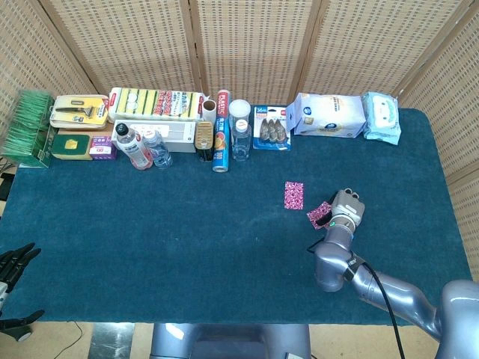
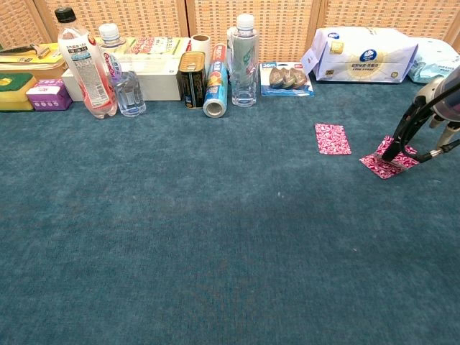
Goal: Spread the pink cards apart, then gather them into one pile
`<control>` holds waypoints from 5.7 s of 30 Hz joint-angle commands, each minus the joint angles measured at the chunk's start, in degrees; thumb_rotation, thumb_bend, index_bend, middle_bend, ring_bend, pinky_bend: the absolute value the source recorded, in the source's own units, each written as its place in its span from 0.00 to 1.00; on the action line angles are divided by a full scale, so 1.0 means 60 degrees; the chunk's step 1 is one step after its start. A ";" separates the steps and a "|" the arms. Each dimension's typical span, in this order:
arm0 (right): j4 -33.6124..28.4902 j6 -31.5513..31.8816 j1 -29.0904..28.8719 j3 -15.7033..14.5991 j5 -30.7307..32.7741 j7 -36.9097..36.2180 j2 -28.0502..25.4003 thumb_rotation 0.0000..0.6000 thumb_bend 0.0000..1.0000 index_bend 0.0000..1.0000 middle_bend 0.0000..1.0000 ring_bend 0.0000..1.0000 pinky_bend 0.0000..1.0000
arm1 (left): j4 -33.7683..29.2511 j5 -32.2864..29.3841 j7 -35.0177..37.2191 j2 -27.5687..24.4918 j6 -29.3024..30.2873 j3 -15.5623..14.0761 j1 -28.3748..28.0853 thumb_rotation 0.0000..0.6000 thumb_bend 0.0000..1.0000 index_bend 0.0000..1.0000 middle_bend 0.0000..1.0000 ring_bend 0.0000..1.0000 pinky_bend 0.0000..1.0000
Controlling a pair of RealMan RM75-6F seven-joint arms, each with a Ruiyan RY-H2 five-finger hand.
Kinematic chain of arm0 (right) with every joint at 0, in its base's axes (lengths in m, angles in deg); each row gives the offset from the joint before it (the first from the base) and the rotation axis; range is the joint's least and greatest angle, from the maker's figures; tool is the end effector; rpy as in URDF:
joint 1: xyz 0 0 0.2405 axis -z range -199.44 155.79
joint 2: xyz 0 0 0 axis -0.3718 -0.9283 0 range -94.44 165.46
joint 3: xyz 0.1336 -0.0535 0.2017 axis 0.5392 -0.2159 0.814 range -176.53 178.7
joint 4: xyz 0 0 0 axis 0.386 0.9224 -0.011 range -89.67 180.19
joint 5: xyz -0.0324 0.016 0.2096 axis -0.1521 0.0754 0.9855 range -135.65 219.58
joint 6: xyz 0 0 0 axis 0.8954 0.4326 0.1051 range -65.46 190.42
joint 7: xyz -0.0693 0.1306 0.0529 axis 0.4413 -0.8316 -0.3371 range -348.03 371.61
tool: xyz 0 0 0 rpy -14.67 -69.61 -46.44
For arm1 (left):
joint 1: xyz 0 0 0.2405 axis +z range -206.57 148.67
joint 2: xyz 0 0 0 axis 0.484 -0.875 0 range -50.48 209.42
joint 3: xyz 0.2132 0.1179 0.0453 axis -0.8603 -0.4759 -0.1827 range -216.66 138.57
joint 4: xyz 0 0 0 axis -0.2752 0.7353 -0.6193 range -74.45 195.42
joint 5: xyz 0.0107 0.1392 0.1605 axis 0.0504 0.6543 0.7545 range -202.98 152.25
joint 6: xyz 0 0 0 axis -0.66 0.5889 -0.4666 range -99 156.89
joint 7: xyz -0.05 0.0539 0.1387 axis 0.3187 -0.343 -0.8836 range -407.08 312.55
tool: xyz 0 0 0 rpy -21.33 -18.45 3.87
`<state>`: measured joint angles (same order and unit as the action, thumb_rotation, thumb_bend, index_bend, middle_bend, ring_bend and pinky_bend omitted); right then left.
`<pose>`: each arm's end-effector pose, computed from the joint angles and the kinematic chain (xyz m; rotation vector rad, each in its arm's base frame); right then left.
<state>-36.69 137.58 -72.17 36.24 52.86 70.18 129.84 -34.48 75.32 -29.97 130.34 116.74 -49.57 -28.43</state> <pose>-0.1804 -0.3883 0.0042 1.0347 -1.5482 0.2875 -0.3074 0.1094 0.1805 -1.5616 -1.1659 -0.8917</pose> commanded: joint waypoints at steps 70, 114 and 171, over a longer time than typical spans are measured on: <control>-0.0392 -0.0123 0.0089 0.0217 -0.0734 -0.0516 0.0305 1.00 0.10 0.23 0.07 0.00 0.20 | 0.0053 -0.0058 0.0152 -0.0028 0.0040 0.0024 0.0011 1.00 0.01 0.00 0.00 0.00 0.00; 0.2133 -0.1990 -0.1563 -0.1201 -0.2174 0.0155 0.1559 1.00 0.10 0.10 0.00 0.00 0.14 | 0.0035 -0.0495 -0.1173 0.0530 0.1472 0.0565 0.0821 1.00 0.02 0.00 0.00 0.00 0.00; 0.3427 -0.2733 -0.1702 -0.1506 -0.2679 0.0246 0.1879 1.00 0.18 0.36 0.03 0.00 0.20 | -0.0026 -0.0361 -0.0528 0.0266 0.0889 0.0513 0.0600 1.00 0.01 0.00 0.00 0.00 0.00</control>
<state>-16.10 121.17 -82.41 27.19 36.80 71.67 141.14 -34.64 73.15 -33.14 131.94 122.08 -46.49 -24.83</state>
